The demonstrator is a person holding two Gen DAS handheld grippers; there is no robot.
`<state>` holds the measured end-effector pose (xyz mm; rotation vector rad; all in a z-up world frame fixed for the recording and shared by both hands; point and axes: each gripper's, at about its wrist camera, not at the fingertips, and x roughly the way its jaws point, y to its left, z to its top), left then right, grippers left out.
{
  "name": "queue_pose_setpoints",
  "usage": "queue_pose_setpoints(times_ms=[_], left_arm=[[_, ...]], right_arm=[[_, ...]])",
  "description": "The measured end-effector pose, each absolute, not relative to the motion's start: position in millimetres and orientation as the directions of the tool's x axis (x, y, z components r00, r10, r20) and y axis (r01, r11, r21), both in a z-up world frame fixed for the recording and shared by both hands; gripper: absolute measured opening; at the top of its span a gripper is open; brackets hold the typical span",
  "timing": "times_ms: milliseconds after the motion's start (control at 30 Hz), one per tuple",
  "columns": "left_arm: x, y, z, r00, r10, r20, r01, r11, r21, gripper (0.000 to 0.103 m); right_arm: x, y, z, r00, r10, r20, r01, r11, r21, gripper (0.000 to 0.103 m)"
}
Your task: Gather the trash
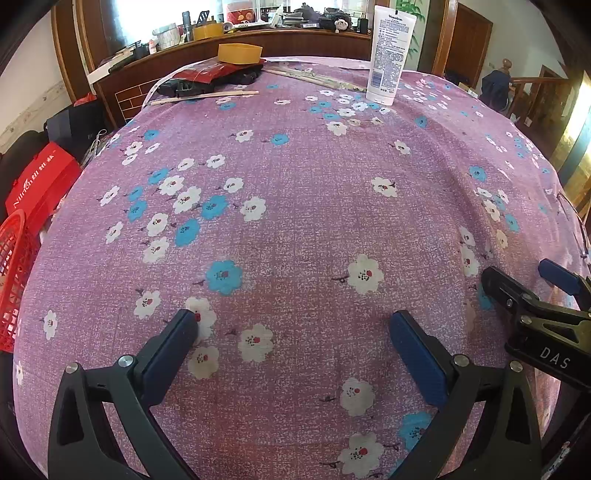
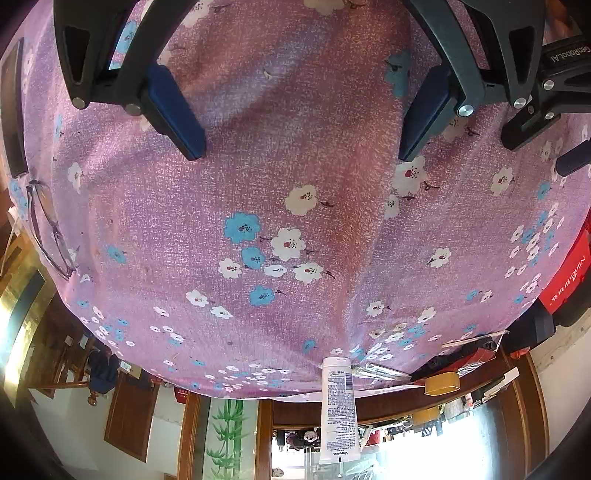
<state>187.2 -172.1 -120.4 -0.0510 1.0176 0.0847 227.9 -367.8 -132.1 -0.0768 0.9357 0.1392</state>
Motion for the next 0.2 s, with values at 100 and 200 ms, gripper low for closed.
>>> queue_pose_setpoints(times_ms=[100, 200], left_arm=[[186.5, -171.6, -120.5, 0.523, 0.046, -0.851, -0.094, 0.996, -0.004, 0.103], [186.4, -172.5, -120.8, 0.522, 0.053, -0.851, -0.094, 0.996, 0.004, 0.103]], right_arm=[[227.8, -367.9, -131.8, 0.585, 0.086, -0.806, -0.153, 0.988, -0.005, 0.103], [227.9, -367.9, -132.2, 0.585, 0.086, -0.806, -0.153, 0.988, -0.005, 0.103]])
